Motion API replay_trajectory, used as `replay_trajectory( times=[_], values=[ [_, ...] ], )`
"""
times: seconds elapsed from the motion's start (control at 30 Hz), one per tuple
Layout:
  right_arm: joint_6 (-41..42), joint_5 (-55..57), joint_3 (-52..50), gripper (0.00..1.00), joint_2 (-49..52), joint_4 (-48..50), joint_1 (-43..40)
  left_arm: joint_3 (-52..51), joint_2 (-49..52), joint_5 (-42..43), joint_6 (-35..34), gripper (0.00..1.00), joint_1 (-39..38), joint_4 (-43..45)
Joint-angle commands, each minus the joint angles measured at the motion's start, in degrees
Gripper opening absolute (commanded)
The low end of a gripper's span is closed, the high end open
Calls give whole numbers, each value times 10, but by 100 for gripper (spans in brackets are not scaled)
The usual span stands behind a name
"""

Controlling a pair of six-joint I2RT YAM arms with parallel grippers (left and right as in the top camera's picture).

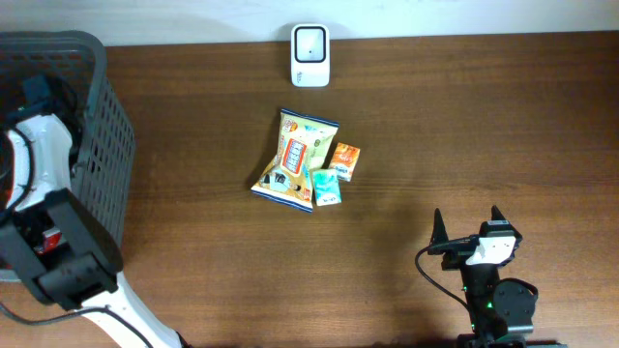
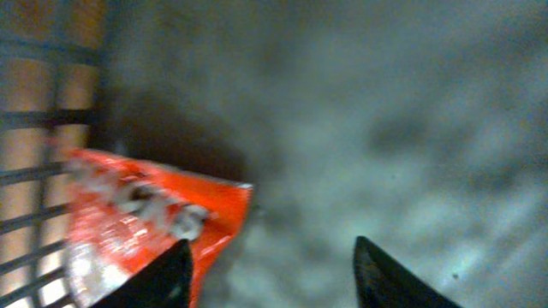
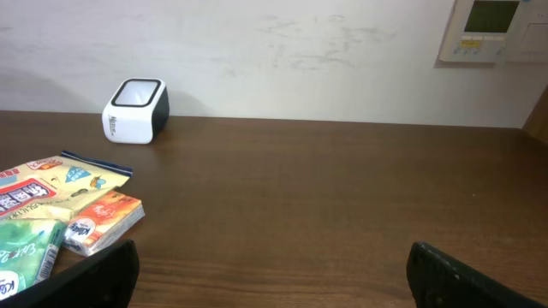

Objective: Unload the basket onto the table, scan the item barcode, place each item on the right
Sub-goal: 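Reach left gripper into basket and grasp red HACKS candy bag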

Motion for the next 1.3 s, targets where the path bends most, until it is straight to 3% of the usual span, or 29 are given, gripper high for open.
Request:
replay_trajectory(
  times=[0.0, 0.13, 0.23, 0.57, 0.6, 0.63, 0.67, 0.7, 0.77, 0.8, 0.93, 1.03, 1.13, 1.27],
  values=[
    [6, 3, -5, 99, -4, -1, -2, 8, -21, -79, -45, 99, 22, -27],
    [6, 3, -5, 99, -4, -1, -2, 0, -21, -71, -56, 98, 84, -35],
    [6, 3, -5, 99, -4, -1, -2, -28, -21, -7, -49, 92, 122, -25],
    [6, 3, -5, 99, -4, -1, -2, -166, -21, 24, -18, 89, 127, 65],
    [6, 3, -5, 99, -4, -1, -2, -171, -21, 28, -18, 84, 127, 69],
    [6, 3, -5, 99, -4, -1, -2, -171, -21, 37, -18, 66, 127, 71],
    [6, 3, -5, 99, -4, -1, -2, -171, -21, 46, -18, 40, 127, 73],
    [6, 3, -5, 99, -4, -1, -2, -171, -21, 47, -18, 26, 127, 74],
    [6, 3, -5, 99, -4, -1, -2, -169, -21, 47, -18, 14, 127, 76],
    [6, 3, -5, 99, -4, -1, -2, -167, -21, 47, -18, 4, 127, 76],
    [6, 3, -5, 99, -4, -1, -2, -152, -41, 54, -19, 0, 125, 70],
    [6, 3, -5, 99, -4, -1, -2, -108, -93, 153, -18, 0, 111, 71],
    [6, 3, -5, 99, -4, -1, -2, -26, -171, 308, -19, 0, 80, 77],
    [6, 3, -5, 99, -4, -1, -2, 42, -261, 379, -33, 0, 32, 77]
  ],
)
